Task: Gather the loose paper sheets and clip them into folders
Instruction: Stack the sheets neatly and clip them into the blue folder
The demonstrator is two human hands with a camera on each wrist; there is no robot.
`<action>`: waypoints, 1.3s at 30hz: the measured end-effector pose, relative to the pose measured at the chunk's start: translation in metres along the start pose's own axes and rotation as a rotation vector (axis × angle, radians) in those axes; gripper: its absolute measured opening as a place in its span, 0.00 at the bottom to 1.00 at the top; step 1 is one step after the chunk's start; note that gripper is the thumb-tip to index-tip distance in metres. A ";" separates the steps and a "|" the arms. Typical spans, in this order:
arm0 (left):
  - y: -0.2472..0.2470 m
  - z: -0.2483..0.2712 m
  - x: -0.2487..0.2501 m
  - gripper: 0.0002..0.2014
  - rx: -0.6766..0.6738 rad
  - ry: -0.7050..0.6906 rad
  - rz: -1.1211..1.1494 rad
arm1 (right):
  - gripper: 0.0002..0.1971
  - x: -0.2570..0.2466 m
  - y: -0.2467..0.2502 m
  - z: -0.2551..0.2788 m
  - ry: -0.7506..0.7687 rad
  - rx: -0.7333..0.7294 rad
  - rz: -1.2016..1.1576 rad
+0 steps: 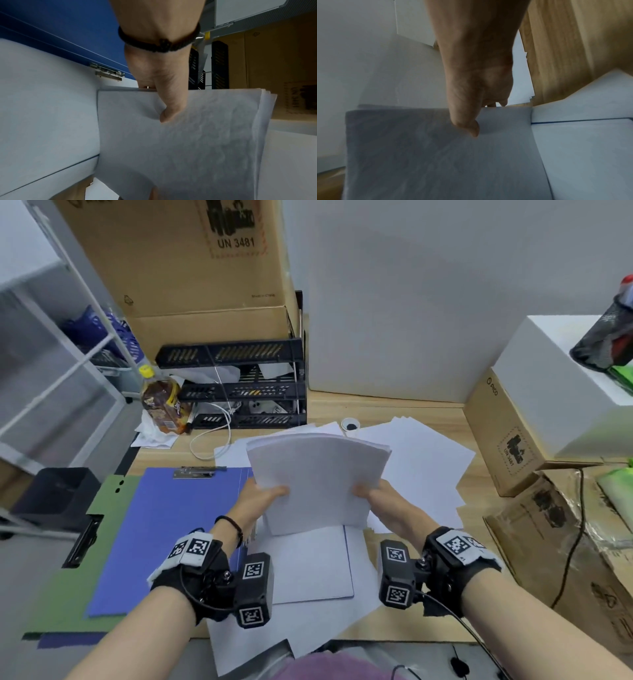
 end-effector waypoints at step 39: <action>0.020 -0.020 0.032 0.04 -0.104 -0.015 -0.355 | 0.14 0.012 0.019 0.002 -0.016 -0.465 0.368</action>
Point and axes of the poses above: each hand's wrist, its own z-axis away from the middle knuckle, its own y-axis out of the back of the hand, x = y × z, the point moved 10 cm from there along -z, towards the middle knuckle, and after that the axes turned 13 degrees about z, right-handed, at the moved point
